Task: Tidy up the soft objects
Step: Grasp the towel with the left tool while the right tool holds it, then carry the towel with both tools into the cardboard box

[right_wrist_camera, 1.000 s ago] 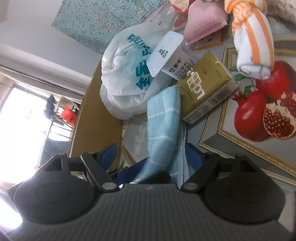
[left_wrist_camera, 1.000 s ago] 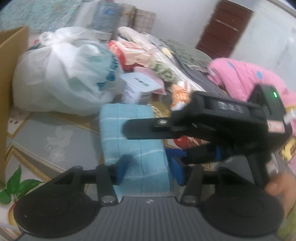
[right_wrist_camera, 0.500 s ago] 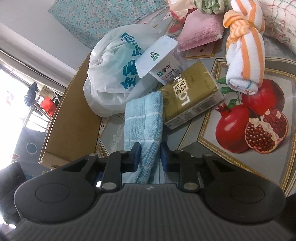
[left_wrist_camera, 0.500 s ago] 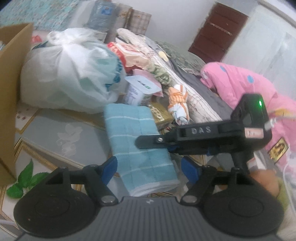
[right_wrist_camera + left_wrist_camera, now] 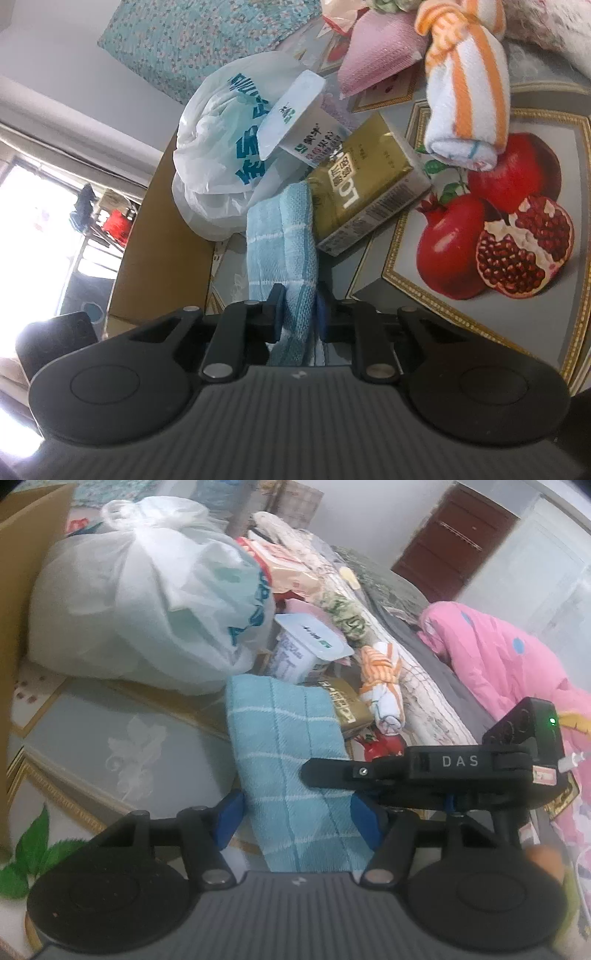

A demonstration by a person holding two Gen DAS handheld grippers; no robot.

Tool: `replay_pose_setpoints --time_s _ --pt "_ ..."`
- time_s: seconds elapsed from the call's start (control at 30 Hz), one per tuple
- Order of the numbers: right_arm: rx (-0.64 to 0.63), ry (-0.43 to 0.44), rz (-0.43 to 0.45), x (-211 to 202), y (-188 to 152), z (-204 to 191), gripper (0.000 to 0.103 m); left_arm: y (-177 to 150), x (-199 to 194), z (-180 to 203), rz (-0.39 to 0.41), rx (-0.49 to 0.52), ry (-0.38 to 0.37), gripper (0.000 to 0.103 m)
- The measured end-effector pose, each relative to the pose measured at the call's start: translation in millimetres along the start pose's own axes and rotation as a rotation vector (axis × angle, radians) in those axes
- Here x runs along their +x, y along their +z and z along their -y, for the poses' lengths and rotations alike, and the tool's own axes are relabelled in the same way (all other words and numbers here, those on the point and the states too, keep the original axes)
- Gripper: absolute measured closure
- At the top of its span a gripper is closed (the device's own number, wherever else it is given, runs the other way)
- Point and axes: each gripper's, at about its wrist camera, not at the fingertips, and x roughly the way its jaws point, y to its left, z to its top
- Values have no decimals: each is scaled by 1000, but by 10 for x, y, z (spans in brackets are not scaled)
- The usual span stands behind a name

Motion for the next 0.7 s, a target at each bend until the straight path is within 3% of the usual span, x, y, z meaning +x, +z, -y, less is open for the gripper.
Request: replay_pose_setpoints --time_s 0.17,0.23,0.4,0.5,0.7 --pt "25 20 1 14 4 45 91 38 66 -17 3 -7 -43 39" --pt "33 30 4 17 1 64 91 45 79 -48 7 -31 -56 44" --pt "36 45 11 8 -11 96 93 61 66 -155 13 -114 -36 80" --pt "39 57 14 -15 -21 114 90 57 43 -207 21 -168 -50 83" --pt "53 107 26 -83 -57 93 87 49 -128 -79 71 -137 -36 85"
